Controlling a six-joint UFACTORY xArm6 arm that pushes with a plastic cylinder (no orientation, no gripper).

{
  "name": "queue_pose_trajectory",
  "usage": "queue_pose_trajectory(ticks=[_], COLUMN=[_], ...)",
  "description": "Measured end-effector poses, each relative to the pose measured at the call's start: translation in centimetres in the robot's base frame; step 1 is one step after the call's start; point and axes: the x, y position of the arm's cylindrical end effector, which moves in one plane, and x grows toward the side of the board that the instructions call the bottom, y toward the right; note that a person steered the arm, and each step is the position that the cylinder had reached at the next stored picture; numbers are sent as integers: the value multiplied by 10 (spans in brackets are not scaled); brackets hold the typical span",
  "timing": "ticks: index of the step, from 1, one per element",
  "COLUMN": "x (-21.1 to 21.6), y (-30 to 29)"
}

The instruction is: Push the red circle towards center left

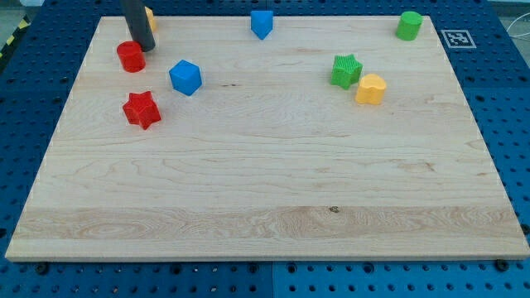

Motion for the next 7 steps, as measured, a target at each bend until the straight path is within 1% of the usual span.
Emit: queue_pose_trajectory(ticks=[2, 7], x=[18, 18], y=[-4, -4])
